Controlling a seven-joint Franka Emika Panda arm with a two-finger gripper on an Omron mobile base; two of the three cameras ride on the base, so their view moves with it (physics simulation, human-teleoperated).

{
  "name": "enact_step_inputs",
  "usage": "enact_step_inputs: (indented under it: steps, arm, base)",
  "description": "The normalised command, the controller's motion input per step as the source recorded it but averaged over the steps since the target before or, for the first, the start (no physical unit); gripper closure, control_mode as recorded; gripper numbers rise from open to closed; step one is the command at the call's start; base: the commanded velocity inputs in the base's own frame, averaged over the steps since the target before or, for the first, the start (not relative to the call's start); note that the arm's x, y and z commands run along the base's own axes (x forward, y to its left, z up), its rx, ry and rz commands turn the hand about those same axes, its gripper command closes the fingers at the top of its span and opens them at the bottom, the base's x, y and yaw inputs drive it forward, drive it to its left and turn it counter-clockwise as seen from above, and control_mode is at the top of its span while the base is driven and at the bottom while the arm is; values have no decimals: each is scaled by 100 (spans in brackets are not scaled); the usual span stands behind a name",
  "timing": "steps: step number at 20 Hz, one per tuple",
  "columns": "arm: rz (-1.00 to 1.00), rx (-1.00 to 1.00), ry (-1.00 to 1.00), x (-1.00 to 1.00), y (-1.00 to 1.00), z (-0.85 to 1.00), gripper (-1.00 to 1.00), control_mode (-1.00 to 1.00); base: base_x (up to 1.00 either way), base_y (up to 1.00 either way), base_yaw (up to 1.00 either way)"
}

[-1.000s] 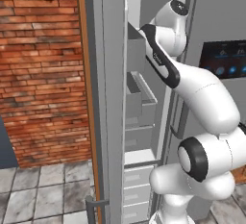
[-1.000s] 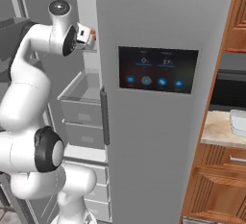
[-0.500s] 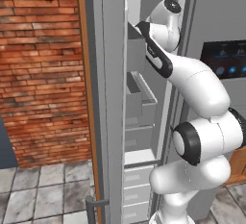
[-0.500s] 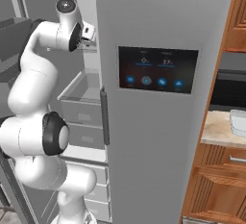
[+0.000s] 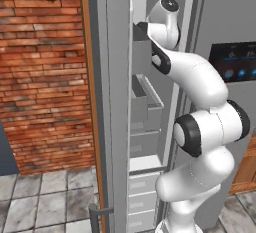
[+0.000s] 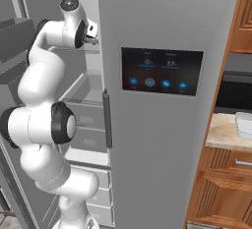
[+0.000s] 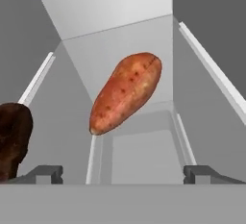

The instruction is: Take the sweet potato and sweet potato out of the freezer and place them in the tupperware container on the counter. Then put the tupperware containing the vegetables back in the freezer.

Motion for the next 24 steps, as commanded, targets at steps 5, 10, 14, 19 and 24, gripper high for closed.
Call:
enact_step_inputs:
  steps: [5,10,14,19,24]
  arm:
    - [-9,0,0,33,12,0,-100,-100]
    - [-8,0,2,32,3,-3,-100,-100]
    - [-5,0,4,38,0,-11,-100,-100]
    - [-4,0,1,38,0,-11,-100,-100]
    - [-4,0,1,30,0,-4,-100,-100]
  base:
    - [0,0,0]
    - [0,0,0]
    - [0,0,0]
    - [0,0,0]
    - [0,0,0]
